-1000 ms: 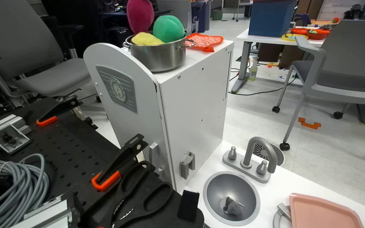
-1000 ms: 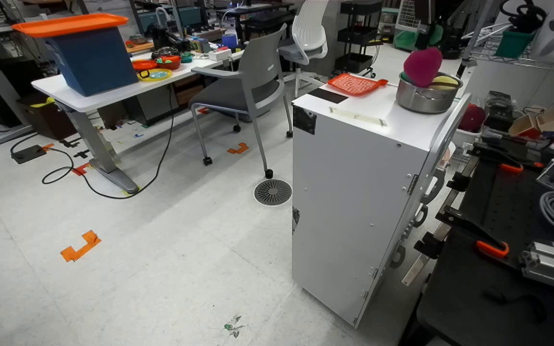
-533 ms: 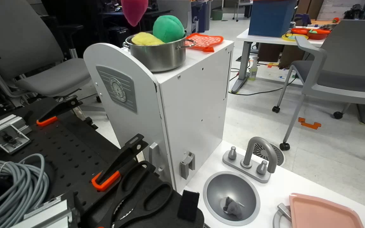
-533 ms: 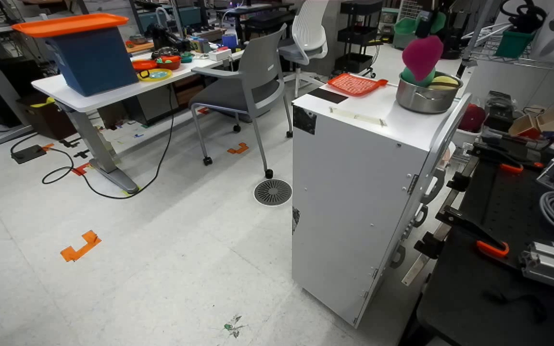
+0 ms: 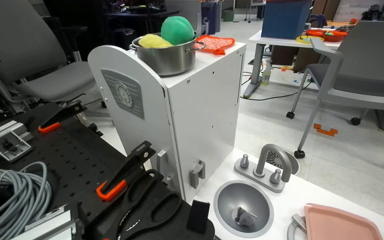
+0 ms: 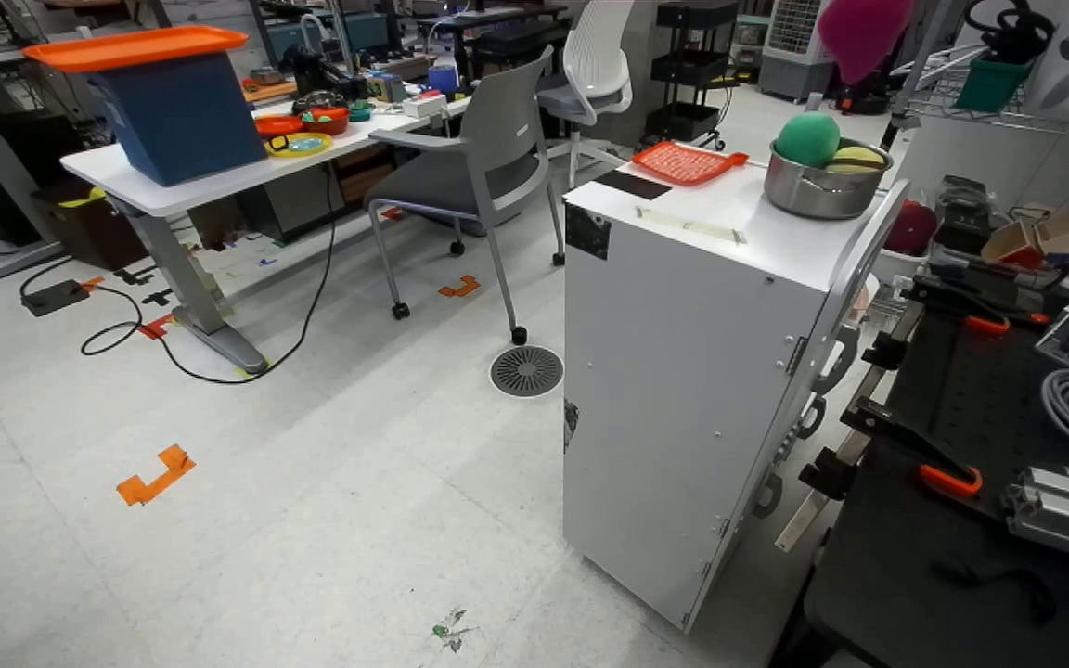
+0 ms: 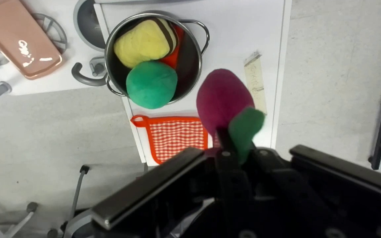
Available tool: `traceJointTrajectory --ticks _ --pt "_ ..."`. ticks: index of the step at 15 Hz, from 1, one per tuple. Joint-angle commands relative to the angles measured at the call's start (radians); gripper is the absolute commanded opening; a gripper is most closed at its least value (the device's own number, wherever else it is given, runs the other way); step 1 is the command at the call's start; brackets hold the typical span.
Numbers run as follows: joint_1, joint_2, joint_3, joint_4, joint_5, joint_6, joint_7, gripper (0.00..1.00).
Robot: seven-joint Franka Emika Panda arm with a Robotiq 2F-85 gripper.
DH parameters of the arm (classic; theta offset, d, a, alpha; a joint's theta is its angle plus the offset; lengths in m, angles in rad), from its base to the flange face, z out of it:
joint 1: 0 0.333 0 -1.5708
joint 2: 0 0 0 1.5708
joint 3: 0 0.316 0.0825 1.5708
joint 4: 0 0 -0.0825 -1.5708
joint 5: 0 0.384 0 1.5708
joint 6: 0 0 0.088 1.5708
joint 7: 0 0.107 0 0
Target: Take the beetroot plush out of the pot and put it in the sink
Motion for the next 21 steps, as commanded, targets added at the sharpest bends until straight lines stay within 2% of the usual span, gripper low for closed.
traceJointTrajectory --ticks 1,8,14,21 --pt "0.002 -0.104 0.021 -0.050 -0.048 -0.018 0.002 0.02" --pt "0.008 -0.177 0.017 -0.081 -0.054 -0.062 -0.070 0.02" --pt "-0.053 -0.173 0.012 -0.067 -0.110 -0.056 -0.022 0.02" --pt "-0.171 -0.099 -0.062 -0.003 -0.140 -0.098 0.013 0.02"
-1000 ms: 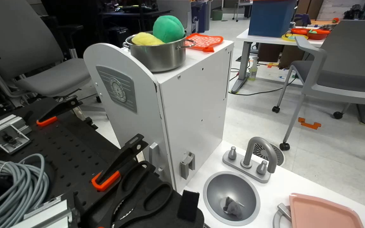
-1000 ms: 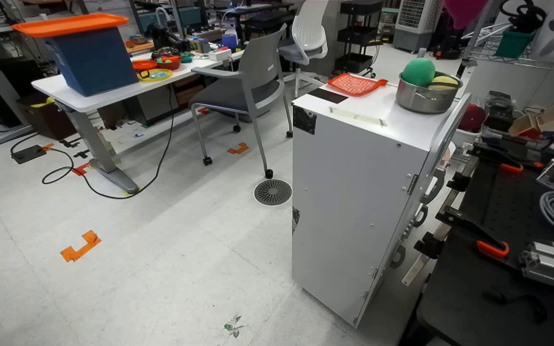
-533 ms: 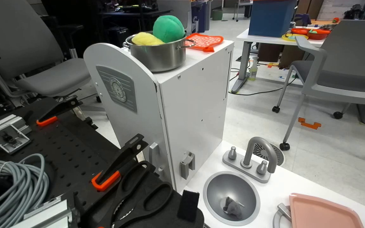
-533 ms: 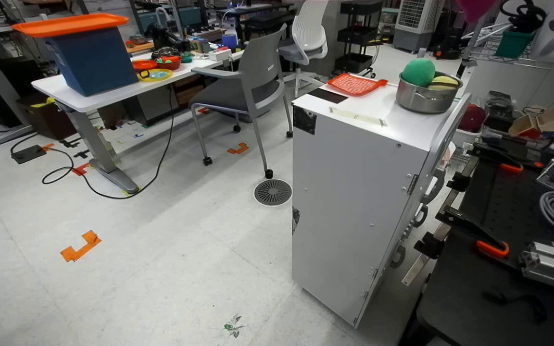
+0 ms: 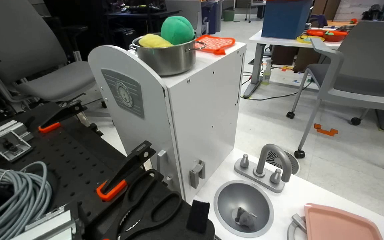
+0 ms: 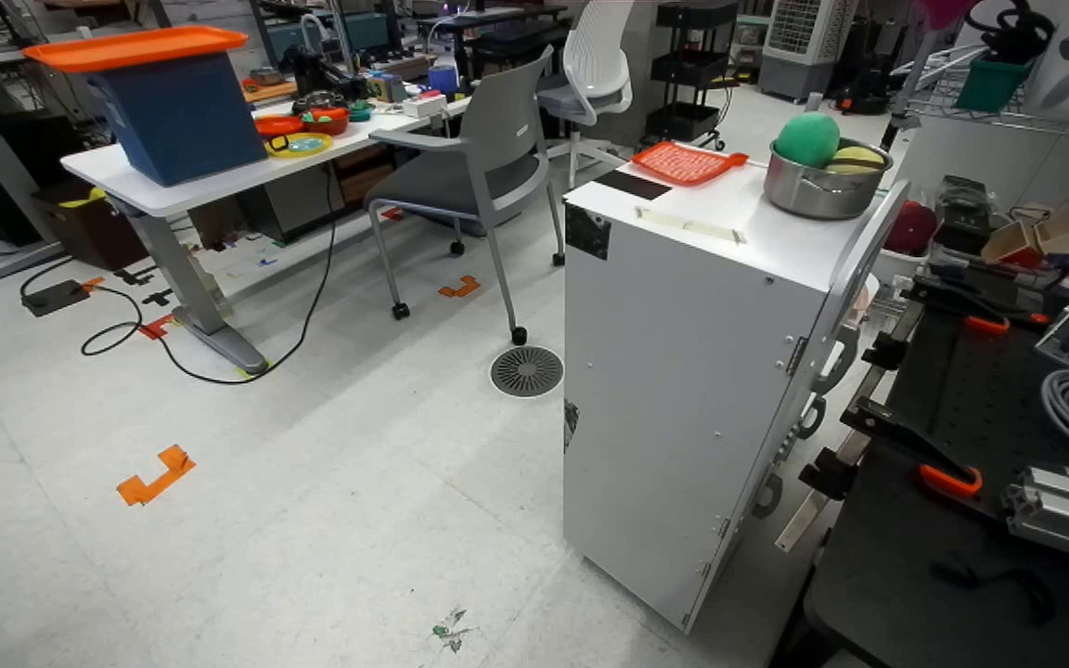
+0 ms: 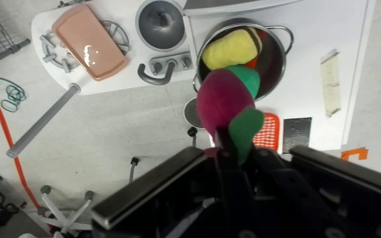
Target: Take the beetroot plush out of the pot and put it in the sink
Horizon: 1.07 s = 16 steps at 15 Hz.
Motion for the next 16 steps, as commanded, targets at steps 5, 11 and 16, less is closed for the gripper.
traceJointTrajectory --ticks 5,11,16 --pt "-0.098 0.156 -0.096 0.155 -0.023 -0.073 0.065 0.02" --pt "-0.118 0.283 -0.118 0.279 -0.054 -0.082 0.151 0.02" --pt "-0.111 0.355 -0.132 0.364 -0.105 -0.110 0.217 0.02"
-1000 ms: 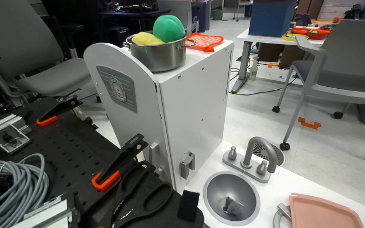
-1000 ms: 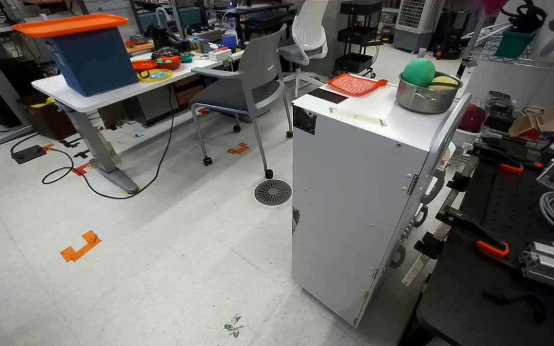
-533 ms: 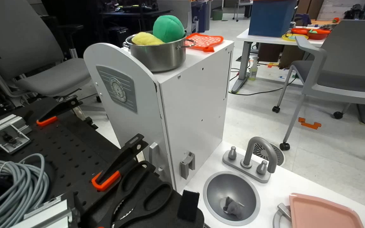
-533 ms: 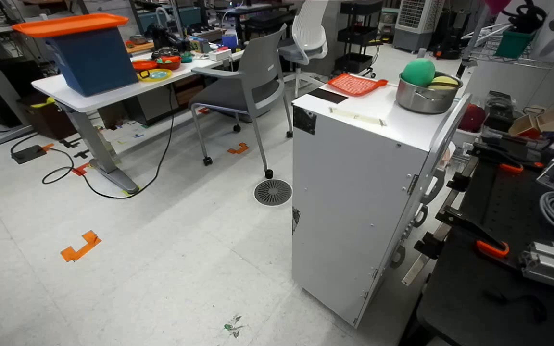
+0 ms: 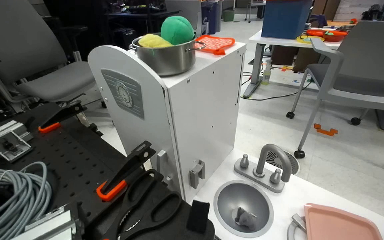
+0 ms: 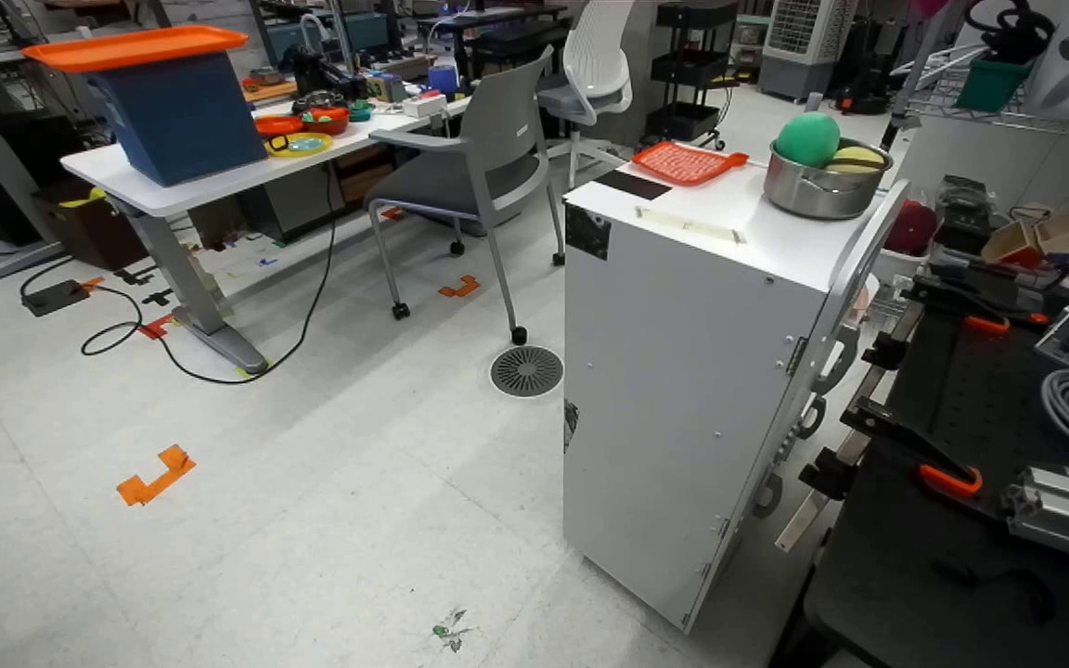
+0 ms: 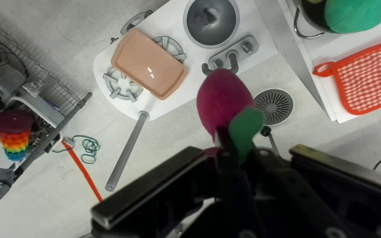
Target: Take the beetroot plush out of the pot and put it in the sink
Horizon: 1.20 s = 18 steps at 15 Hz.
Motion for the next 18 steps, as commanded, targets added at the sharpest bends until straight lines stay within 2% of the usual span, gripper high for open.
traceJointTrajectory --ticks 1,4,10,18 --pt "0.005 0.057 -0.021 0.075 -0.037 -0.041 0.050 0.02" --pt "0.012 0.083 -0.057 0.072 0.046 -0.017 0.012 0.02" --pt "0.014 0.159 -0.091 0.064 0.123 -0.030 -0.009 0.02" --pt "0.022 0.183 -0.100 0.099 0.099 -0.016 0.024 0.02"
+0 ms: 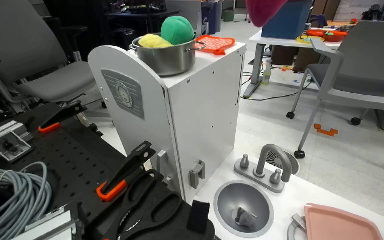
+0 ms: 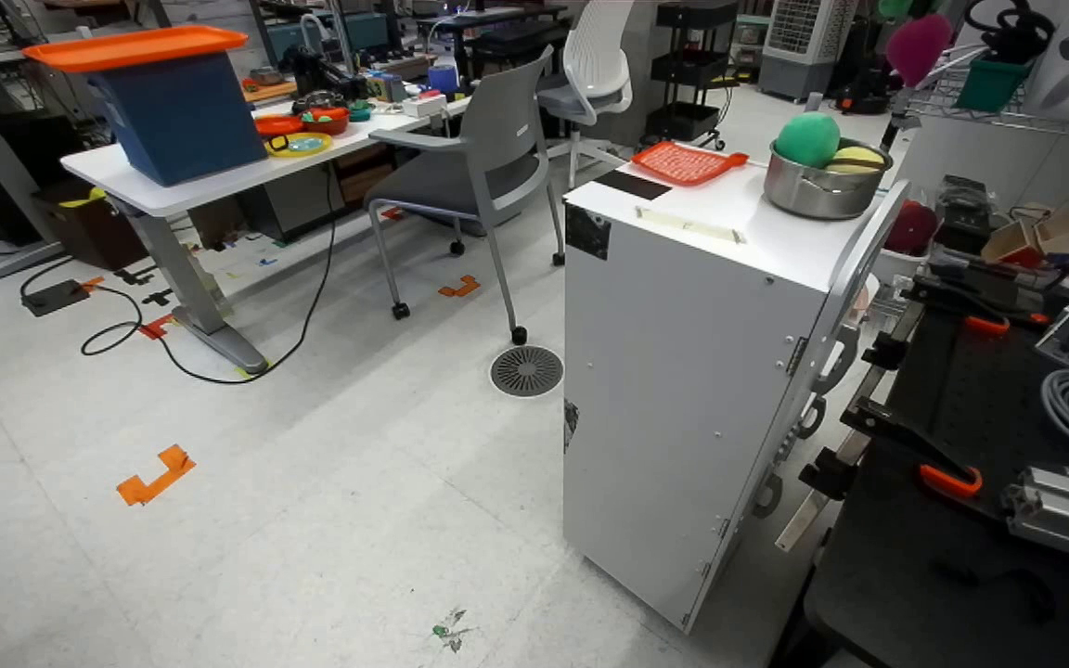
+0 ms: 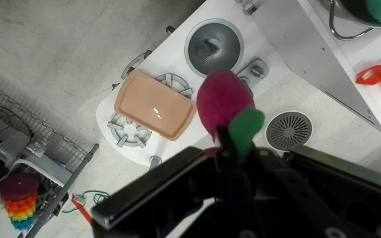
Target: Take the beetroot plush out of the pot and put it in the sink
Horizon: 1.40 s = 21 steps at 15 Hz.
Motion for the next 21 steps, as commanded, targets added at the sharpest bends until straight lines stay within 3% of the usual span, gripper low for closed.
traceJointTrajectory --ticks 1,5,15,16,17,21 --pt "0.023 -0.003 -0.007 0.043 -0.013 0.000 0.012 0.02" --pt "0.042 0.014 0.001 0.086 -0.052 0.008 0.044 0.02" --pt "0.074 0.101 0.000 0.182 -0.024 -0.004 0.077 0.02" --pt "0.072 0.112 -0.003 0.189 -0.017 -0.008 0.077 0.32" --pt "0.071 0.120 -0.006 0.195 -0.013 -0.014 0.080 0.33" --pt "0.068 0.140 -0.015 0.199 0.009 -0.014 0.075 0.62"
